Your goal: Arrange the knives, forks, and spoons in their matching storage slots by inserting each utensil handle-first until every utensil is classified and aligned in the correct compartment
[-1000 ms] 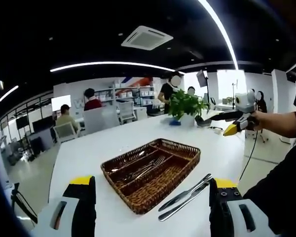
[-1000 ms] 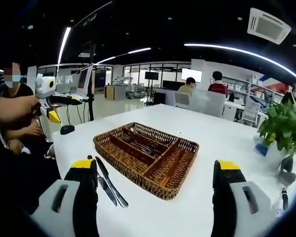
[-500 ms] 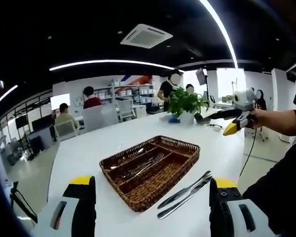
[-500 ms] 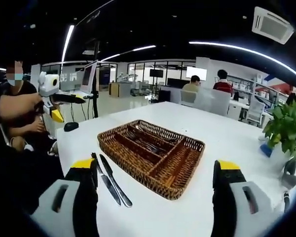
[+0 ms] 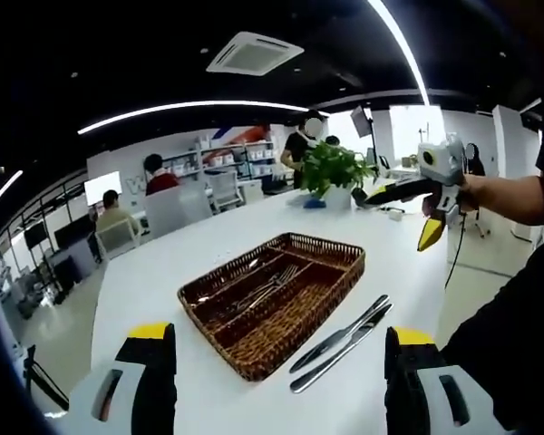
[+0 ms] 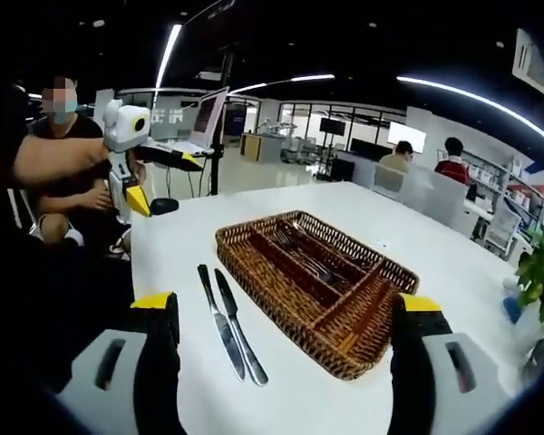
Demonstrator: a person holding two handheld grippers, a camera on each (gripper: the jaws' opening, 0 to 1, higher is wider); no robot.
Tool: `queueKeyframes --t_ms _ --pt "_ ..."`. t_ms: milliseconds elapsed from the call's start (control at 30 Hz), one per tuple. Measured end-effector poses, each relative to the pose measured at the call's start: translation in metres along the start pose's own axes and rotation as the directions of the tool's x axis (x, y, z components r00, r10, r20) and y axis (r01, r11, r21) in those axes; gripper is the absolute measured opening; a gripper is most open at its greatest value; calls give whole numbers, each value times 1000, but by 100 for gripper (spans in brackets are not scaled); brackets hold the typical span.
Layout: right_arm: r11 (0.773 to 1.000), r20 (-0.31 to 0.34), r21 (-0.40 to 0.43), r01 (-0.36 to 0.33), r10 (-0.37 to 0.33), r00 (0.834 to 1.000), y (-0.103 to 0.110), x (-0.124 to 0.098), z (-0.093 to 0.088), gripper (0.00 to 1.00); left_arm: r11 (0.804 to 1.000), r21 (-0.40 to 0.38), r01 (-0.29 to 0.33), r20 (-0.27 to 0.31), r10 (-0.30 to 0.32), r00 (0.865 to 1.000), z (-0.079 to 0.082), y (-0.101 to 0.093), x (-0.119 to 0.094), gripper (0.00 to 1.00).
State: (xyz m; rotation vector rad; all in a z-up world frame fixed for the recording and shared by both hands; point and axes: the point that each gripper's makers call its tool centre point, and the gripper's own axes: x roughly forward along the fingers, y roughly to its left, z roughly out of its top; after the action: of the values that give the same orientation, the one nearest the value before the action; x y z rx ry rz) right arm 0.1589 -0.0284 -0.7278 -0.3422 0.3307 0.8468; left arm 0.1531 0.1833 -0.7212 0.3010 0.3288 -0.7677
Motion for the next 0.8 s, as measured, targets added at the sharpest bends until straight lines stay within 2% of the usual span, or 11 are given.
queueKeyframes --t_ms 200,433,567,733,800 --pt "998 -20 -32 -47 47 999 10 8 -8 100 999 43 21 -40 -20 999 -7 -4 3 100" --pt "994 -113 -46 -99 93 989 20 18 -31 98 998 49 38 -60 -35 998 -16 -3 7 100" --pt "985 -161 -68 -161 148 976 32 25 -48 91 997 48 53 -76 -50 996 -23 -6 9 100" --pt "971 -208 -45 -234 220 953 50 32 -69 79 991 88 101 -137 -88 987 -35 -19 13 100" --pt "954 -246 -32 -297 281 928 61 34 -78 73 988 100 117 -154 -101 983 -39 -21 13 100"
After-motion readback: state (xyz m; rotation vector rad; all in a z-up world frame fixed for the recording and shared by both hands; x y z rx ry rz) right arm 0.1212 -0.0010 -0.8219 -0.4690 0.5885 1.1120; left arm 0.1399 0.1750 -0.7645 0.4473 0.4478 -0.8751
